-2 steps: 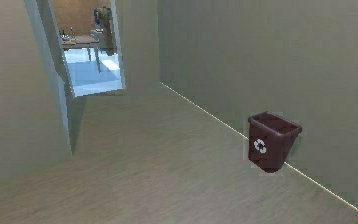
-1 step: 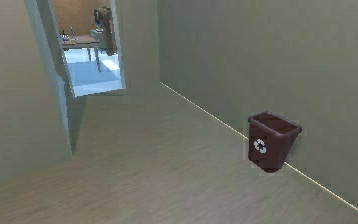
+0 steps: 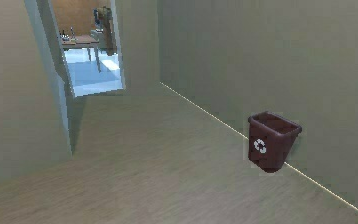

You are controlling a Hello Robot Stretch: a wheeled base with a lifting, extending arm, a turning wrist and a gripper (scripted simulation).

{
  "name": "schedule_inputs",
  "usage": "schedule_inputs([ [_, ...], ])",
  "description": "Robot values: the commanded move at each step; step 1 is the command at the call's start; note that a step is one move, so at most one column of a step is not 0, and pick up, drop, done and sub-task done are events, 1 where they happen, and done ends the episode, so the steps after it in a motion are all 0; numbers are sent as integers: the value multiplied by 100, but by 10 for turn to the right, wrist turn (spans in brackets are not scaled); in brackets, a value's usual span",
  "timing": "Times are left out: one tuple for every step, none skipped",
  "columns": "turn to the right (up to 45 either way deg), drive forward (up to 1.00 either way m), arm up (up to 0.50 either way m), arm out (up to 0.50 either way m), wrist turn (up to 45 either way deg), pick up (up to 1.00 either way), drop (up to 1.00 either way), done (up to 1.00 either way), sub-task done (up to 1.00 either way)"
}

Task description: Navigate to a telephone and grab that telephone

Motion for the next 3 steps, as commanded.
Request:
schedule_inputs([
  [0,0,0,0,450,0,0,0,0],
  [0,0,0,0,240,0,0,0,0],
  [0,0,-40,0,0,0,0,0,0],
])
